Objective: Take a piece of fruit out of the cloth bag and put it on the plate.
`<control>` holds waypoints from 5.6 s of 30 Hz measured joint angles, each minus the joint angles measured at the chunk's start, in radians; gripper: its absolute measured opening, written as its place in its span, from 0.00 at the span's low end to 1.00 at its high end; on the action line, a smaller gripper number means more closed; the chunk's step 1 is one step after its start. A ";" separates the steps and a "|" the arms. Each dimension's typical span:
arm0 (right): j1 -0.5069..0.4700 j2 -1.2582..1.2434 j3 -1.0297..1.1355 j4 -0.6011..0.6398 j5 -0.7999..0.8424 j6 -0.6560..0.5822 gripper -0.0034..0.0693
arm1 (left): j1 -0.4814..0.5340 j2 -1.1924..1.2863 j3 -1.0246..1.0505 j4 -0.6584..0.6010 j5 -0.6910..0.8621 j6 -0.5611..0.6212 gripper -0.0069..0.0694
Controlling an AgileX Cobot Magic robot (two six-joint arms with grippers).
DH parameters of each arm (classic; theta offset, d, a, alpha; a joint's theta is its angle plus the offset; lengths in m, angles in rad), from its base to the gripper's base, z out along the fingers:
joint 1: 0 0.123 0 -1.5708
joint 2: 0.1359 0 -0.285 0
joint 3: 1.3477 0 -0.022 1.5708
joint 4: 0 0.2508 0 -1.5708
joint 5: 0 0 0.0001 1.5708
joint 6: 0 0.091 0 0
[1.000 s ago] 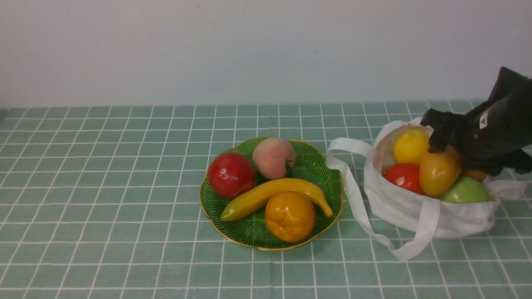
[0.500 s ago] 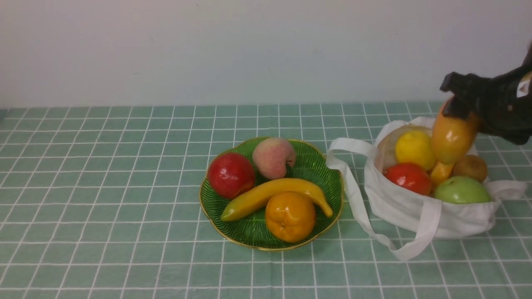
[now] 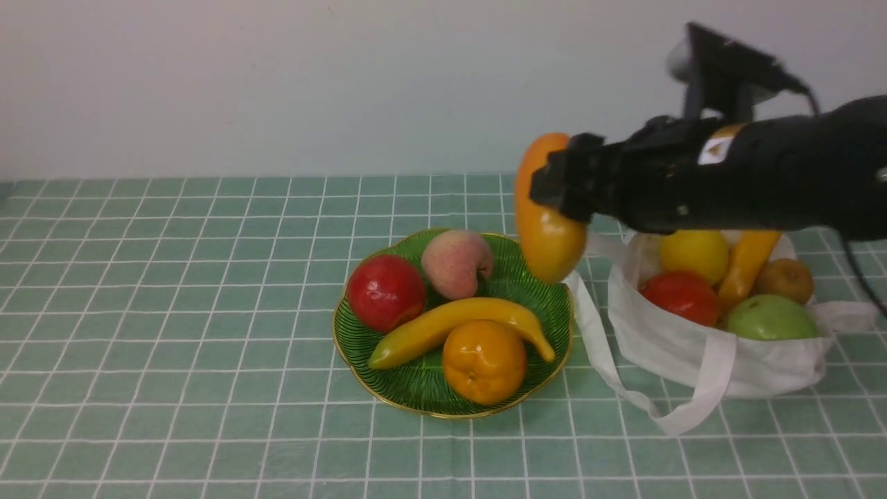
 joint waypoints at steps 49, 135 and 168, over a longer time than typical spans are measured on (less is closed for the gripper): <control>-0.037 -0.366 0.000 -0.107 0.368 -0.241 0.13 | 0.000 0.000 0.000 0.000 0.000 0.000 0.08; -0.440 -1.548 1.144 -0.324 0.020 -0.066 0.03 | 0.000 0.000 0.000 0.000 -0.001 0.000 0.08; -0.440 -1.548 1.144 -0.324 0.020 -0.066 0.03 | 0.000 0.000 0.000 0.000 -0.001 0.000 0.08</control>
